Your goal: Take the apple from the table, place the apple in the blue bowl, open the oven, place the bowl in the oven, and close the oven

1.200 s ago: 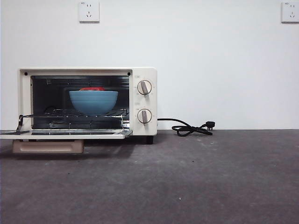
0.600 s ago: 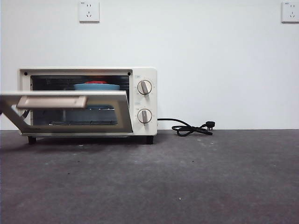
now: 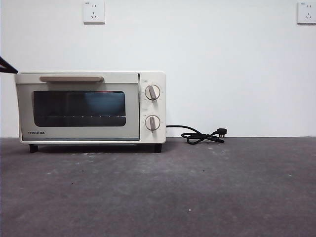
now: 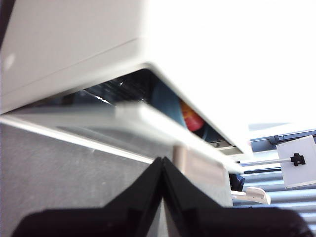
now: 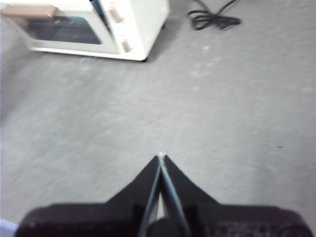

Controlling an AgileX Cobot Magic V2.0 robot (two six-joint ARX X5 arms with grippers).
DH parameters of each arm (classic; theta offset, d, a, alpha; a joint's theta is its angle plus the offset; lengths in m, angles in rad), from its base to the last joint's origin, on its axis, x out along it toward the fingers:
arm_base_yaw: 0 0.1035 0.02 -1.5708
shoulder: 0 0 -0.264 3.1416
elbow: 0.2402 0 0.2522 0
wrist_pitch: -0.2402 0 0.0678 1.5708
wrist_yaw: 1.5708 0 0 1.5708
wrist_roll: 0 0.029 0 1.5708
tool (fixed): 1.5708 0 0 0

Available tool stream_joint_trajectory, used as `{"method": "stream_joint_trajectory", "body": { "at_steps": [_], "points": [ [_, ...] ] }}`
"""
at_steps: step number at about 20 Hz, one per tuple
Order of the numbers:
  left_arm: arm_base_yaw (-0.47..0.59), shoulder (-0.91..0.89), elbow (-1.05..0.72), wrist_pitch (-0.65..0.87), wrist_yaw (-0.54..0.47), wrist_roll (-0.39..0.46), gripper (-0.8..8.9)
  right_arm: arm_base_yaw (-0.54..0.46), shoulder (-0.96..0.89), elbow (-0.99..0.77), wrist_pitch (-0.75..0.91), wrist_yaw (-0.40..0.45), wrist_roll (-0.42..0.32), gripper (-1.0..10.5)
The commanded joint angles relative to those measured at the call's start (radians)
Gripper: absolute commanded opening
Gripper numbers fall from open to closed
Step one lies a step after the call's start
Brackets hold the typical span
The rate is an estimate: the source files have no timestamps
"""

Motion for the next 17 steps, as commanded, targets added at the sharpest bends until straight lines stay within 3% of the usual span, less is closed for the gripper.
{"method": "stream_joint_trajectory", "body": {
  "at_steps": [1,5,8,12,17],
  "points": [
    [-0.008,0.001,0.022,0.011,0.006,-0.042,-0.08,0.001,0.0,-0.007,-0.001,0.045,0.012,0.0],
    [-0.014,-0.009,0.057,0.006,0.1,-0.056,-0.07,0.001,0.0,-0.007,-0.013,0.055,0.011,0.0],
    [-0.029,-0.069,0.057,-0.041,0.103,-0.024,-0.05,0.001,0.0,-0.007,-0.017,0.055,0.01,0.0],
    [-0.049,-0.22,0.057,-0.188,0.061,0.171,-0.05,0.001,0.0,-0.007,-0.04,0.055,0.01,0.0],
    [-0.092,-0.48,0.057,-0.407,-0.243,0.474,-0.04,0.001,0.0,-0.007,-0.084,0.055,0.01,0.0]
  ]
}}
